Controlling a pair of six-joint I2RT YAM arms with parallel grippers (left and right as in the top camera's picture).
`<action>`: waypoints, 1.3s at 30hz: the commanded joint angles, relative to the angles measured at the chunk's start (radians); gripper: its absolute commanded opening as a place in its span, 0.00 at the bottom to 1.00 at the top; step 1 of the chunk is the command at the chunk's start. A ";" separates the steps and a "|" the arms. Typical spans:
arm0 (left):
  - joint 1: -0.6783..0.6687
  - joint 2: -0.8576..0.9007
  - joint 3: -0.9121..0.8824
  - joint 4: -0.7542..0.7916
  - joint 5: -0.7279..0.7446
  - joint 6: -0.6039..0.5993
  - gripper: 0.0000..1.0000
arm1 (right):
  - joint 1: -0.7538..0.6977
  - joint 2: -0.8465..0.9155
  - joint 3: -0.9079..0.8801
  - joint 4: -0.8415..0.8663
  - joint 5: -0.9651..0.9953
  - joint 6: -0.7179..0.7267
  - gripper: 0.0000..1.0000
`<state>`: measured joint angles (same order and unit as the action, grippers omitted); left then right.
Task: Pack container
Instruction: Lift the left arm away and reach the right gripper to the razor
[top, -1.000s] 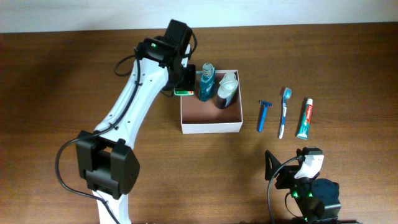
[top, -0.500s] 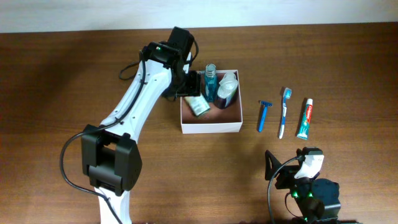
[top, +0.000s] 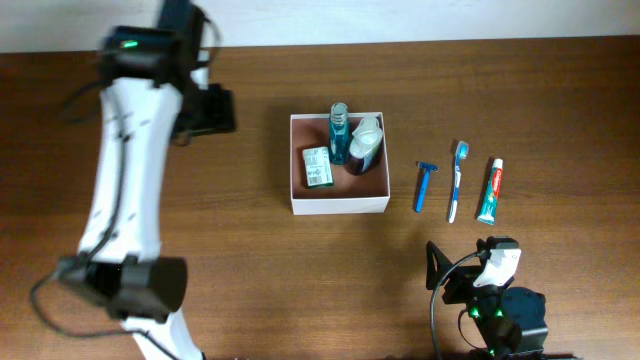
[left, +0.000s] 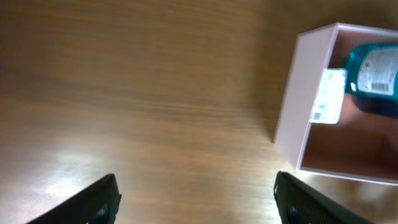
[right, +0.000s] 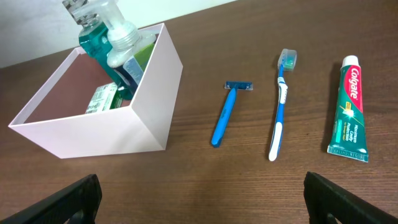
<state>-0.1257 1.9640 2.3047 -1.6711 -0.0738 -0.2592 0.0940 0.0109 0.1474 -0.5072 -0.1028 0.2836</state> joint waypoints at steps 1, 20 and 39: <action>0.031 -0.094 0.021 -0.017 -0.050 0.022 0.99 | -0.007 -0.007 -0.006 -0.001 0.005 -0.006 0.99; 0.029 -0.134 0.020 -0.016 -0.044 0.022 0.99 | -0.006 0.291 0.353 -0.048 -0.121 0.103 0.99; 0.029 -0.134 0.020 -0.016 -0.044 0.022 0.99 | -0.004 1.567 1.228 -0.383 -0.016 0.031 0.94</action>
<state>-0.0952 1.8374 2.3154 -1.6867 -0.1097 -0.2497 0.0948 1.4757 1.3567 -0.9012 -0.1303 0.3080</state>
